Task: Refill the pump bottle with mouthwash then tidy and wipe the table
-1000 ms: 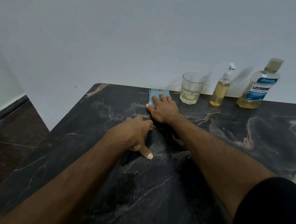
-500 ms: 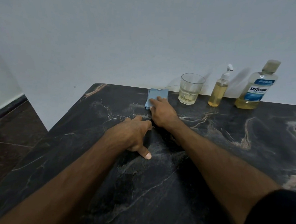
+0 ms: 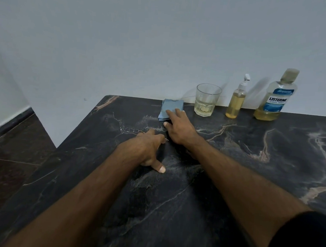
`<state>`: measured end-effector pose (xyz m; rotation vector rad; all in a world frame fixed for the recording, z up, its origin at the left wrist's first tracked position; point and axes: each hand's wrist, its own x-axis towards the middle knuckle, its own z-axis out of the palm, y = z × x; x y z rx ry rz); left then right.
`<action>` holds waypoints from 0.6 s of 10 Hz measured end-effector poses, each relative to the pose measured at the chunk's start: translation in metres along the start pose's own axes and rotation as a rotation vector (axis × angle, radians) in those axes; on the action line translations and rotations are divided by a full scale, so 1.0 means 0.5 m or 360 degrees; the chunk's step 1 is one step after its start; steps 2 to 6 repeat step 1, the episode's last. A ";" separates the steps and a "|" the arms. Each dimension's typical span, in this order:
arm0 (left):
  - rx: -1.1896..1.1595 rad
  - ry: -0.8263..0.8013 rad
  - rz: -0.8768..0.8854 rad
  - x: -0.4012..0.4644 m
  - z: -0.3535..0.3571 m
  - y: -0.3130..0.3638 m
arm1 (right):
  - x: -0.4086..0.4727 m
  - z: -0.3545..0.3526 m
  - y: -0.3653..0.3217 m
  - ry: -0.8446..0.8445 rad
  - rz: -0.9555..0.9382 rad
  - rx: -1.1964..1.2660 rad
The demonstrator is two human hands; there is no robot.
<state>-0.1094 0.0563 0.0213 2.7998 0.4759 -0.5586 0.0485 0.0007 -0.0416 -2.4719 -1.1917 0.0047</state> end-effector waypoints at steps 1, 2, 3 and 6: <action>-0.0118 0.0041 0.0026 -0.012 0.009 -0.002 | -0.063 -0.017 0.004 0.0005 0.0068 0.0094; -0.0118 0.0041 0.0026 -0.012 0.009 -0.002 | -0.063 -0.017 0.004 0.0005 0.0068 0.0094; -0.0118 0.0041 0.0026 -0.012 0.009 -0.002 | -0.063 -0.017 0.004 0.0005 0.0068 0.0094; -0.0118 0.0041 0.0026 -0.012 0.009 -0.002 | -0.063 -0.017 0.004 0.0005 0.0068 0.0094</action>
